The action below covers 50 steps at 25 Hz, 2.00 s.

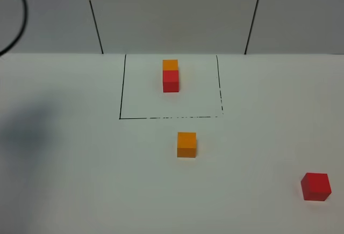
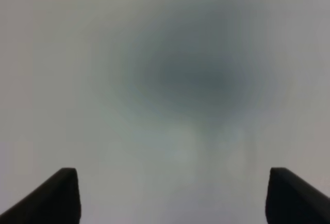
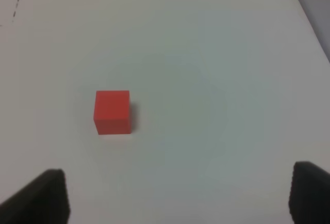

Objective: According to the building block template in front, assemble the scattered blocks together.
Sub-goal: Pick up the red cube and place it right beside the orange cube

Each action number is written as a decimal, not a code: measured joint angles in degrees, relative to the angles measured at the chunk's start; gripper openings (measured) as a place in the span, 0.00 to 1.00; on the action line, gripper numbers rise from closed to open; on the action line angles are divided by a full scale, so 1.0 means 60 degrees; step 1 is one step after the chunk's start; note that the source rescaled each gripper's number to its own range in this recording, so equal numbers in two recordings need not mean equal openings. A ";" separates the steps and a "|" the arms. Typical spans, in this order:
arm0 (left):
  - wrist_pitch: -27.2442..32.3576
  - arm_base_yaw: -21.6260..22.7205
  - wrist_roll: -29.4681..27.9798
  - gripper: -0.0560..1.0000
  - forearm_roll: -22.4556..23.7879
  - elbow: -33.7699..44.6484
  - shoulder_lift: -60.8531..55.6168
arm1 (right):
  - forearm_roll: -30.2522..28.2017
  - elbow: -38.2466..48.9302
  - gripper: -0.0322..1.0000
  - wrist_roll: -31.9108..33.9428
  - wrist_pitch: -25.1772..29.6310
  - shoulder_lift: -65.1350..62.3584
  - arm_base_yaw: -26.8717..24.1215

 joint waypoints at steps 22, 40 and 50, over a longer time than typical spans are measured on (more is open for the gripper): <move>-0.1216 0.0337 -0.0079 0.93 -0.1808 0.7266 -1.2060 | 0.0000 0.0000 0.73 0.0000 0.0000 0.0000 0.0000; -0.0827 0.0186 0.0743 0.92 -0.2783 0.8921 -1.3937 | 0.0000 0.0000 0.73 0.0000 0.0000 0.0000 0.0000; -0.0555 -0.0163 0.0857 0.92 -0.2714 0.9507 -1.4949 | 0.0000 0.0000 0.73 0.0000 0.0000 0.0000 0.0000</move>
